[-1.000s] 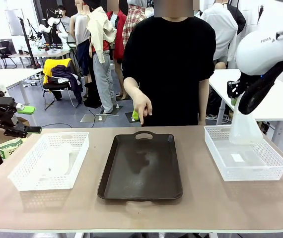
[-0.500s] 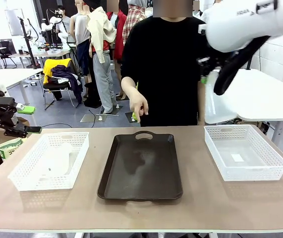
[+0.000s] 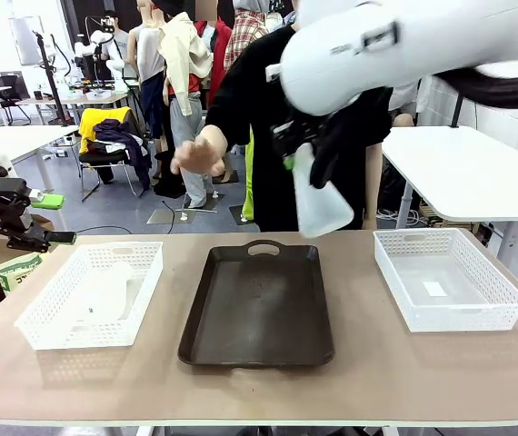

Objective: Prepare the laboratory tools.
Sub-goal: While moving the picked Big flask to the Handle tray indicated by the person, stop as directed by the person.

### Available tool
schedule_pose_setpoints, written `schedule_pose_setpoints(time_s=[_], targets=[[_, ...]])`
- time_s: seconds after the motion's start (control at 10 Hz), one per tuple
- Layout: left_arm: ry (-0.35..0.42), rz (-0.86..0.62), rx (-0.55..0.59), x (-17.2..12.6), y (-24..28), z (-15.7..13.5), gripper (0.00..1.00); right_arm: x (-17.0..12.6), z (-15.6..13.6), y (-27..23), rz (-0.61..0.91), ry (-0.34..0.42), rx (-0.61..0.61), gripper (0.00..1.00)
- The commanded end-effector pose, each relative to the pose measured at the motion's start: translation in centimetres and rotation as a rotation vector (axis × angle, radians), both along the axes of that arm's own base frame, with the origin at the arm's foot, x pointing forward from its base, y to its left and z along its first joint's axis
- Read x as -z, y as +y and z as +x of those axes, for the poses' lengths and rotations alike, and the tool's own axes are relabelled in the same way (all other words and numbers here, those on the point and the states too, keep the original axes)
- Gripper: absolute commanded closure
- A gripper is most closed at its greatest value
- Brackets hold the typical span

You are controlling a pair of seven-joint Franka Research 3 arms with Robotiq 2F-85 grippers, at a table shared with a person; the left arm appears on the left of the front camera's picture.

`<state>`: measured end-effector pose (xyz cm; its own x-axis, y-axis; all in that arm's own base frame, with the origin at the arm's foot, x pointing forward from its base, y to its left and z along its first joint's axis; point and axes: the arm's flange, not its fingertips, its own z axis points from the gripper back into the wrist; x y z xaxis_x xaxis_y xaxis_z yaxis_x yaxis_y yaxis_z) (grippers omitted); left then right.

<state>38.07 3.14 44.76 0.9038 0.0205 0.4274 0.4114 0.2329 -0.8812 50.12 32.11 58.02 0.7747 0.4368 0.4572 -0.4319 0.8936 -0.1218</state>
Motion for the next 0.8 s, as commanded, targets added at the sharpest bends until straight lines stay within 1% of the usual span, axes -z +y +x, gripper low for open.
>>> schedule_pose_setpoints(time_s=[0.0,0.1,0.2,0.4,0.5,0.6,0.7], targets=[[-0.001,-0.011,0.004,-0.2,0.1,-0.1,0.00,1.7,2.1,3.7,-0.028,0.042,-0.011,1.00],[-0.001,-0.011,0.004,-0.2,0.1,-0.1,0.00,3.1,2.3,5.1,-0.024,0.069,-0.022,1.00],[-0.001,-0.011,0.004,-0.2,0.1,-0.1,0.00,3.7,2.5,5.7,-0.022,0.078,-0.021,1.00],[-0.001,-0.011,0.004,-0.2,0.1,-0.1,0.00,4.3,2.5,6.1,-0.011,0.080,-0.011,1.00],[-0.001,-0.011,0.004,-0.2,0.1,-0.1,0.00,4.3,2.2,6.0,-0.001,0.079,-0.019,1.00],[-0.001,-0.011,0.004,-0.2,0.1,-0.1,0.00,5.1,2.2,6.1,-0.003,0.098,-0.057,1.00],[-0.001,-0.011,0.004,-0.2,0.1,-0.1,0.00,5.1,2.2,6.1,-0.003,0.098,-0.057,1.00]])
